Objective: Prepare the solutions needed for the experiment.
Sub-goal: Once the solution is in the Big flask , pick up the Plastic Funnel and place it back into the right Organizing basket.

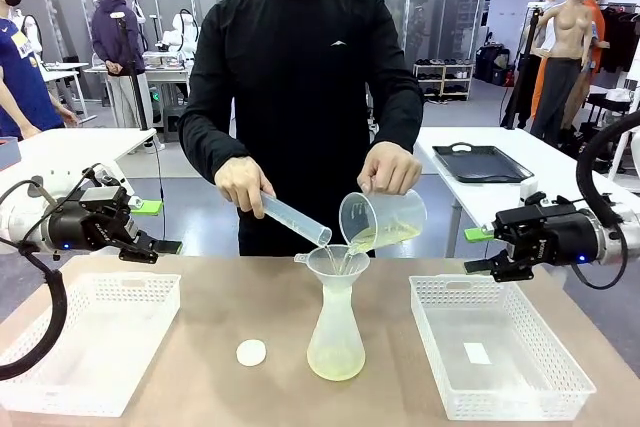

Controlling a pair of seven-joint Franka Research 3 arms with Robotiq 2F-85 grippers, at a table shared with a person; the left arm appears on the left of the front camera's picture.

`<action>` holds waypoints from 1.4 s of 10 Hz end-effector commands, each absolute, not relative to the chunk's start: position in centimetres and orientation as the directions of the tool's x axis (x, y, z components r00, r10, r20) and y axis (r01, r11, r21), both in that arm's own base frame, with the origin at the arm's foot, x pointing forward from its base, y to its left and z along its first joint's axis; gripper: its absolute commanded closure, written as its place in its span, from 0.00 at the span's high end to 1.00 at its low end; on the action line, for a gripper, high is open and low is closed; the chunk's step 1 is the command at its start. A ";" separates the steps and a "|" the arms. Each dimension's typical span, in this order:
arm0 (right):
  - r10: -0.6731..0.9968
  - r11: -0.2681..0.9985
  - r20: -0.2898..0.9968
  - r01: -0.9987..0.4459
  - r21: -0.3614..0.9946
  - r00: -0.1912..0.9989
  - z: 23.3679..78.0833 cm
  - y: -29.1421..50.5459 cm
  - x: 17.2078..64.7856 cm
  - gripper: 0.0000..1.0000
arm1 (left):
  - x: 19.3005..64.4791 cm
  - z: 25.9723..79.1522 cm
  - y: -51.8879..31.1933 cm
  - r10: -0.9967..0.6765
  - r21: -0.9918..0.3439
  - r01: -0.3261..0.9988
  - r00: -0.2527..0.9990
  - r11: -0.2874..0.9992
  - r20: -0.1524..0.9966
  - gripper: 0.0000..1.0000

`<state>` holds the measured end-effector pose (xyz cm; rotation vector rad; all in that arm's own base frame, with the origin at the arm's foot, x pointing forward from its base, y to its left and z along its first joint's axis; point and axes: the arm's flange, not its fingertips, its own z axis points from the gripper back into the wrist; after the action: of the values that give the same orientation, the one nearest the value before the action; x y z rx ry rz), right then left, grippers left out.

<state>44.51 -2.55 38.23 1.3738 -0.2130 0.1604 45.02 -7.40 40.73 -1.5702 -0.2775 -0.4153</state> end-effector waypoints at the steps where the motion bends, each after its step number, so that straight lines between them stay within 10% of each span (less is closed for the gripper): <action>1: 0.011 0.199 0.223 -0.220 0.955 0.975 38.5 -2.4 44.6 0.78 | 44.7 40.9 -7.5 -0.076 -0.903 0.427 0.900 -0.040 0.429 1.00; 14: 0.011 0.199 0.223 -0.220 0.955 0.975 38.5 -2.4 44.6 0.78 | 44.7 40.9 -7.5 -0.076 -0.903 0.427 0.900 -0.040 0.429 1.00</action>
<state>44.51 -2.36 38.21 1.3722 -0.2061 0.1668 45.02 -7.40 40.74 -1.5702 -0.2775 -0.4154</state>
